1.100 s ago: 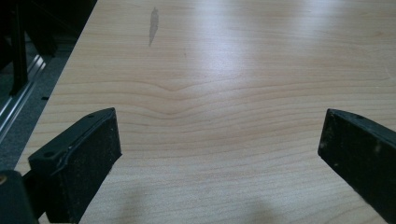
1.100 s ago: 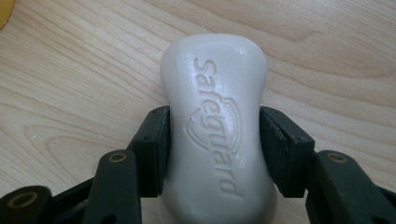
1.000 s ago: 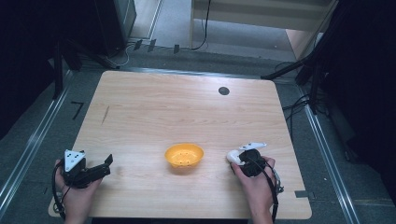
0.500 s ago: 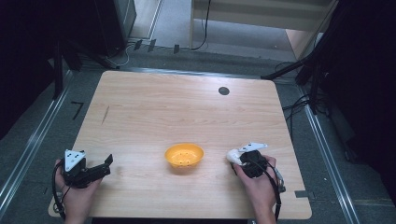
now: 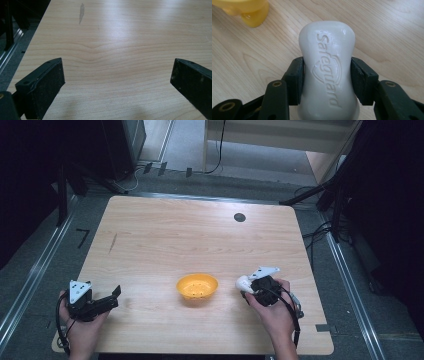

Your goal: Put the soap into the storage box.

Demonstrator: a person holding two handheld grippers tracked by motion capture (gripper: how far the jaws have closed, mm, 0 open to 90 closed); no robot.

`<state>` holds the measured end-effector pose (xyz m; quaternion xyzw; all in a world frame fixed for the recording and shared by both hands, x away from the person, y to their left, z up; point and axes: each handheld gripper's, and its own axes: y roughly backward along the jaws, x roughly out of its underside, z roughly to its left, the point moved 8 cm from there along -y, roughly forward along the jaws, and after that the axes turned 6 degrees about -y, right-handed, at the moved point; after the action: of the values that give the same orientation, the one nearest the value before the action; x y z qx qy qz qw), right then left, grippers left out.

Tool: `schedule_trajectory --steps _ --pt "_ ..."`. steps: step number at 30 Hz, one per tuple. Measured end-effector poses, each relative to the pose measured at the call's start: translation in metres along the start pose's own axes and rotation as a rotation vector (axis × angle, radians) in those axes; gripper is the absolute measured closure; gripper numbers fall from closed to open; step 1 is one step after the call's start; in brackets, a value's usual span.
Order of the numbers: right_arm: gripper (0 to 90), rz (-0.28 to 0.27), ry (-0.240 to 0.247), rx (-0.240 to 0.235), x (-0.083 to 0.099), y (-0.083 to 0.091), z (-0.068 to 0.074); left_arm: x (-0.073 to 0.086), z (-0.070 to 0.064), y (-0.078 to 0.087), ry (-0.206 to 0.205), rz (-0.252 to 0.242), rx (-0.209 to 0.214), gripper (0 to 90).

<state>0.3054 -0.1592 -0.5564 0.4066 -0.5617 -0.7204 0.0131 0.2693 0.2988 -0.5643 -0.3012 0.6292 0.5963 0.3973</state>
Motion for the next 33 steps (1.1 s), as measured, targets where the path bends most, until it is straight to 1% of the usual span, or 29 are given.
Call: schedule_trajectory --steps 2,3,4,5,6,8,9,12,14,18,19,20,24,27,29,33 --pt "50.0 0.0 0.027 -0.008 -0.005 0.001 0.003 0.0 0.0 0.0 0.0 -0.001 0.0 0.0" --pt "50.0 0.0 0.027 -0.008 -0.005 0.001 0.003 0.0 0.0 0.0 0.0 -0.001 0.0 0.0" --pt "50.0 0.003 0.044 -0.015 -0.009 0.002 0.005 0.0 0.0 0.0 0.001 -0.001 0.0 0.0" --pt "50.0 0.003 0.044 -0.015 -0.009 0.002 0.005 0.0 0.0 0.0 0.001 -0.001 0.0 0.0" --pt "50.0 0.0 0.068 -0.025 -0.014 0.003 0.008 0.0 0.0 0.0 -0.001 0.0 0.001 0.0" --pt "50.0 -0.002 0.091 -0.028 -0.018 0.003 0.01 0.0 0.0 0.0 -0.001 0.002 0.002 0.0" --pt "50.0 -0.002 0.091 -0.028 -0.018 0.003 0.01 0.0 0.0 0.0 -0.001 0.002 0.002 0.0" --pt "50.0 -0.001 0.134 -0.041 -0.026 0.004 0.015 0.0 0.0 0.0 -0.002 0.003 0.001 0.0" --pt "50.0 -0.009 0.162 -0.056 -0.031 0.005 0.017 0.0 0.0 0.0 -0.002 0.003 0.001 0.0" --pt "50.0 -0.021 0.189 -0.062 -0.039 0.008 0.021 0.0 0.0 0.0 -0.002 -0.001 0.0 0.0" --pt "50.0 -0.021 0.189 -0.062 -0.039 0.008 0.021 0.0 0.0 0.0 -0.002 -0.001 0.0 0.0" --pt "49.9 -0.031 0.204 -0.081 -0.043 0.01 0.024 0.0 0.0 0.0 -0.003 0.0 0.0 0.0" --pt "50.0 -0.039 0.239 -0.093 -0.05 0.012 0.027 0.0 0.0 0.0 -0.005 0.002 -0.002 0.0" --pt "50.0 -0.051 0.267 -0.121 -0.057 0.014 0.032 0.0 0.0 0.0 -0.005 0.001 0.0 0.0" --pt "50.0 -0.055 0.286 -0.144 -0.063 0.015 0.037 0.0 0.0 0.0 -0.004 -0.001 0.0 0.0" --pt "50.0 -0.059 0.34 -0.182 -0.074 0.016 0.048 0.0 0.0 0.0 -0.007 -0.001 0.0 0.0"
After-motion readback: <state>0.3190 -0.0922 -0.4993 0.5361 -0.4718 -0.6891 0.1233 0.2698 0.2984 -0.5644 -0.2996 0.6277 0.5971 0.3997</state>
